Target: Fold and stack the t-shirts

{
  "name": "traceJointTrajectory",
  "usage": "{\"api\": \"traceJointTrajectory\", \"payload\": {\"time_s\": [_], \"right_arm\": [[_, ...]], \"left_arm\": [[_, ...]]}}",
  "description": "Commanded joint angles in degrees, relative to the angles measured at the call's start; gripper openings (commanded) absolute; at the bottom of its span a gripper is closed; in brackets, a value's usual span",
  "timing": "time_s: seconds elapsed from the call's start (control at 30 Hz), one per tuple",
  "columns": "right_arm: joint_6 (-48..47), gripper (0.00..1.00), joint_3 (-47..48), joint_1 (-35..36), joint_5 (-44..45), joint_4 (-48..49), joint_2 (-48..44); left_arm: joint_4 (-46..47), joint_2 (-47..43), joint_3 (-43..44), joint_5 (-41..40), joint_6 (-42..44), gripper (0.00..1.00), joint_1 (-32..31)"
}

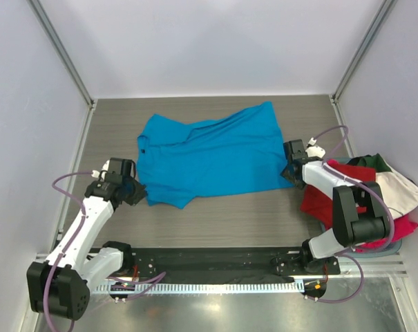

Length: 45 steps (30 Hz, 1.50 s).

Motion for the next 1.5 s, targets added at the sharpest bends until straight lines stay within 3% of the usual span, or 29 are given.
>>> {"api": "traceJointTrajectory", "payload": {"time_s": [0.0, 0.27, 0.4, 0.47, 0.6, 1.03, 1.47], "right_arm": [[1.8, 0.52, 2.5, -0.5, 4.6, 0.2, 2.6], [3.1, 0.50, 2.1, -1.0, 7.9, 2.4, 6.1], [3.8, 0.43, 1.8, -1.4, 8.2, 2.7, 6.6], [4.1, 0.36, 1.0, -1.3, 8.3, 2.7, 5.4], [3.2, 0.01, 0.6, -1.3, 8.3, 2.6, 0.8], [0.7, 0.01, 8.5, -1.1, 5.3, -0.9, 0.9], [-1.1, 0.01, 25.2, -1.1, 2.3, -2.5, 13.8]], "left_arm": [[0.2, -1.9, 1.0, 0.1, 1.4, 0.00, 0.3], [0.5, -3.9, -1.4, 4.4, 0.4, 0.00, 0.2], [0.5, -6.9, -2.9, 4.6, -0.1, 0.00, 0.2], [0.4, -8.6, -3.0, 4.5, -0.3, 0.00, 0.2], [0.3, -9.5, -2.8, 4.8, -0.8, 0.00, 0.2], [2.9, -0.8, 6.9, 3.4, 0.0, 0.00, 0.2], [8.1, 12.8, 18.7, -4.0, -0.1, 0.00, 0.1]]}}
